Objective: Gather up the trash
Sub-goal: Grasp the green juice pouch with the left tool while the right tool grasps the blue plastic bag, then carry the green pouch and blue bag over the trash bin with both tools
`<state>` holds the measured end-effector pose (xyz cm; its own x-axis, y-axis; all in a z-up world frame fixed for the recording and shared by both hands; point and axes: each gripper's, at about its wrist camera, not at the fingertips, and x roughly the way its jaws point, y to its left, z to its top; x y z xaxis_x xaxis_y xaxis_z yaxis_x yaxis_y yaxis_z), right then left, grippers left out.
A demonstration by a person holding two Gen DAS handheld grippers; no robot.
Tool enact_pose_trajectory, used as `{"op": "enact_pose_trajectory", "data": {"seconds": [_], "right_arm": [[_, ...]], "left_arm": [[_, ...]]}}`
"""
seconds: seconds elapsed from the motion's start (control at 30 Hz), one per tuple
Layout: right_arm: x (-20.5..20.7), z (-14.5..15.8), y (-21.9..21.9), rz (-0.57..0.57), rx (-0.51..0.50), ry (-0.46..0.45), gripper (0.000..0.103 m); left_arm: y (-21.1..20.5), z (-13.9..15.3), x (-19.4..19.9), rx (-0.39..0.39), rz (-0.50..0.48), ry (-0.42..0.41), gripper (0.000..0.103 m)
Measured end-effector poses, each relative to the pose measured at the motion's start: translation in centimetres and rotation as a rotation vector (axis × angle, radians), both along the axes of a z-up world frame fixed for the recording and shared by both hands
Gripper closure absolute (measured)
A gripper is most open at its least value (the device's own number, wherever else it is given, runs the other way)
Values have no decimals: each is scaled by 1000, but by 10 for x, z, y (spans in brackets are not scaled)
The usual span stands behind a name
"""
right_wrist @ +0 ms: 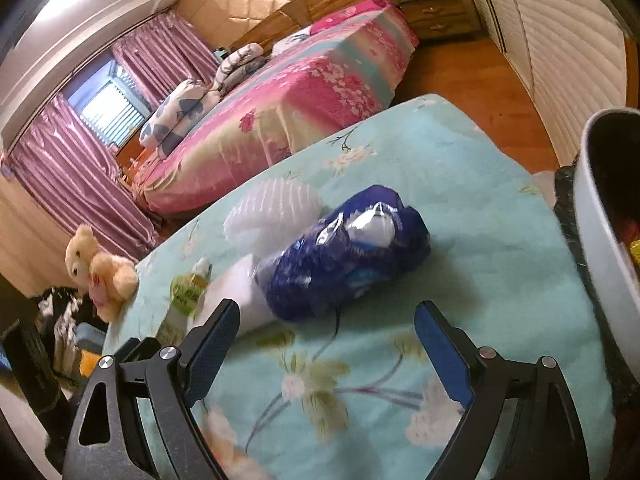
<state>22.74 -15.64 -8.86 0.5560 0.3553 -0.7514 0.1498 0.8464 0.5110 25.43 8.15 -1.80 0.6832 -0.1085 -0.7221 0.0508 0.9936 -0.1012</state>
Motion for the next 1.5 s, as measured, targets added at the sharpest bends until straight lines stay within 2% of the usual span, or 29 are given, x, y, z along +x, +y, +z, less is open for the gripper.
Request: {"op": "enact_pose_trajectory", "data": {"seconds": [0.13,0.23,0.27,0.33,0.43,0.47,0.53,0.83,1.17,1.5], "right_arm": [[11,-7,-1,-20,13,21,12],[16,-8,-1,-26,-15,11,16],[16,-8,-1,-33,-23,5,18],[16,-9,-3,-47,-33,-8,27],[17,-10,-6,-38,-37,-14,39],[17,-9,-6,-30,-36,-14,41],[15,-8,-7,-15,-23,-19,56],[-13,6,-21,-8,-16,-50,58],[-56,22,-36,77,-24,-66,58],[-98,45,-70,25,-68,-99,57]], "left_arm": [[3,-12,22,-25,-12,47,32],[1,-21,31,-7,-18,66,36],[0,-23,33,-1,-21,70,39],[-2,-29,36,2,-35,84,66],[-3,-27,34,2,-51,62,72],[-5,-26,32,19,-51,48,72],[-6,-23,26,31,-43,24,73],[-12,-6,-16,-32,-65,-36,73],[-45,2,-53,-73,-201,-47,73],[-71,8,-69,-93,-310,-41,73]]}}
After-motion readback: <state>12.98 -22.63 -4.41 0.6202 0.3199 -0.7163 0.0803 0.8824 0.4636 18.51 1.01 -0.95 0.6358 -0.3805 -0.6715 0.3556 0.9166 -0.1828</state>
